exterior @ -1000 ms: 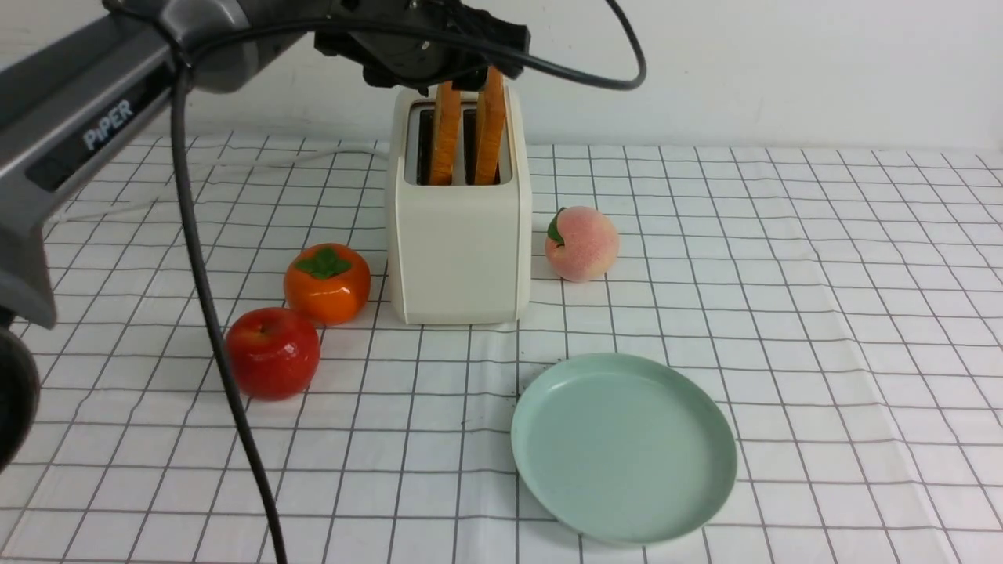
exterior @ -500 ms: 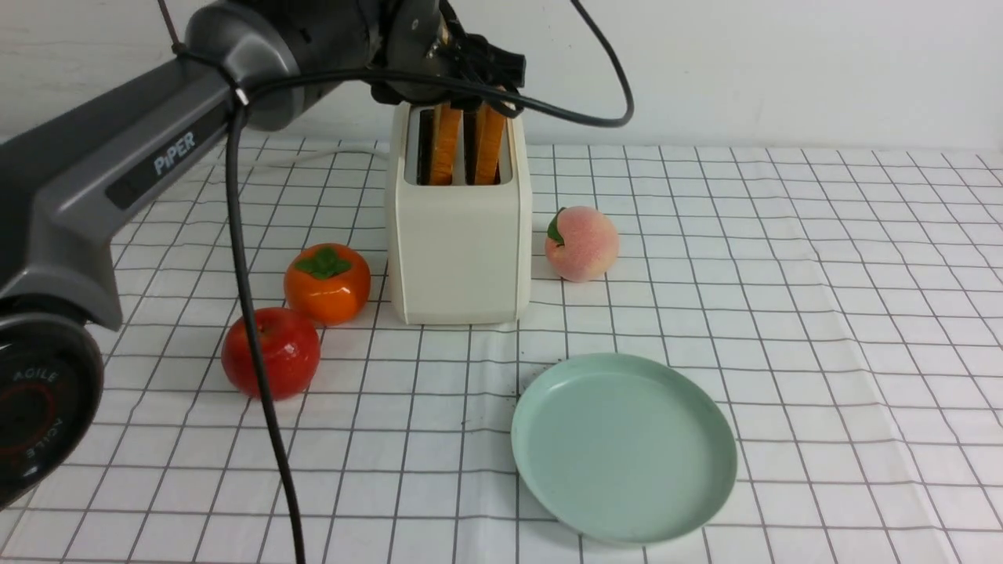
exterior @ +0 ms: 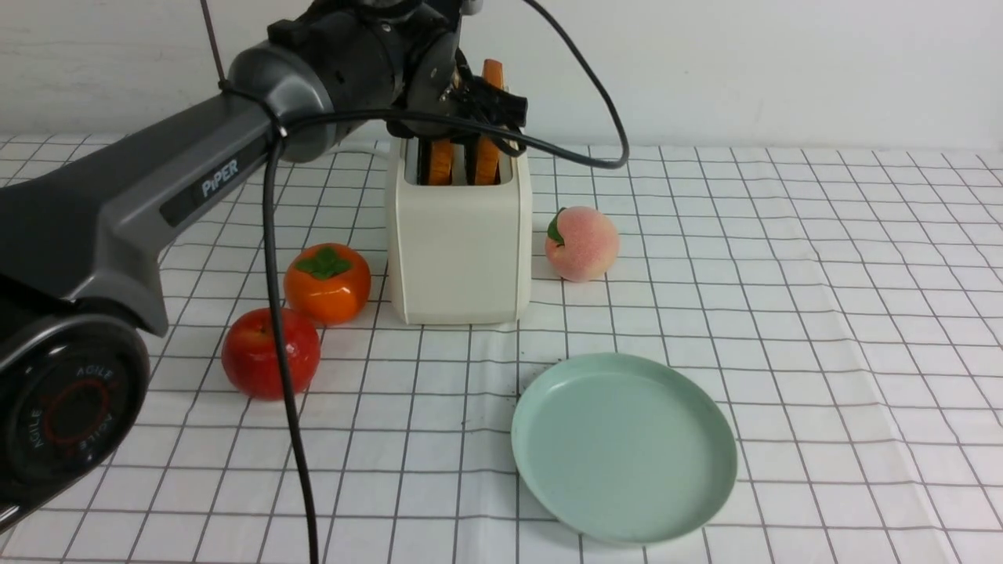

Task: Take toasted bread from bread machine on white checkered table place on plate.
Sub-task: 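Reach for a toast slice standing in the toaster with the left gripper, then place the slice of bread on the plate with the left gripper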

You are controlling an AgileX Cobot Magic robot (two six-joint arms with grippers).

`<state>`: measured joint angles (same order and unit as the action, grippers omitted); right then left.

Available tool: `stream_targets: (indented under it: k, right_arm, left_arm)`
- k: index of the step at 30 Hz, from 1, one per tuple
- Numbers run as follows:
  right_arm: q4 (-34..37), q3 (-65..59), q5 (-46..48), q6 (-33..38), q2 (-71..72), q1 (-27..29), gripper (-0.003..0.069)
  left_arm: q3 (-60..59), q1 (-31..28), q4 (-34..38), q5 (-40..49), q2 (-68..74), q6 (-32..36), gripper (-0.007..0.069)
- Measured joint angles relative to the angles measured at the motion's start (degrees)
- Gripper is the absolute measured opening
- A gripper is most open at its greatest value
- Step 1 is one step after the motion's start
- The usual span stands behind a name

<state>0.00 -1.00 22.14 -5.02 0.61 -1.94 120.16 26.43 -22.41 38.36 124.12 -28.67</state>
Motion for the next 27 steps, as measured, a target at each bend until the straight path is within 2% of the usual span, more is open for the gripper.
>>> stream_targets:
  k: [4,13,21,24,25,27]
  right_arm:
    - [0.0,0.0,0.0,0.0,0.0,0.0,0.024]
    - [0.0,0.0,0.0,0.0,0.0,0.0,0.024]
    - [0.0,0.0,0.0,0.0,0.0,0.0,0.024]
    - [0.0,0.0,0.0,0.0,0.0,0.0,0.024]
    - [0.0,0.0,0.0,0.0,0.0,0.0,0.024]
    - [0.0,0.0,0.0,0.0,0.0,0.0,0.024]
  left_arm:
    - [0.0,0.0,-0.62,0.0,0.0,0.0,0.0107]
    - [-0.06,0.06,-2.61,0.23,-2.13,-0.73,0.0105]
    - [-0.06,0.06,-0.81,-0.74,-16.25,-0.91,0.0105]
    - [0.19,0.06,9.84,3.93,-24.41,3.15,0.0105]
    - [0.2,0.06,10.64,4.45,-24.76,4.3,0.0105]
    - [0.04,0.06,21.98,11.86,-27.84,12.15,0.0105]
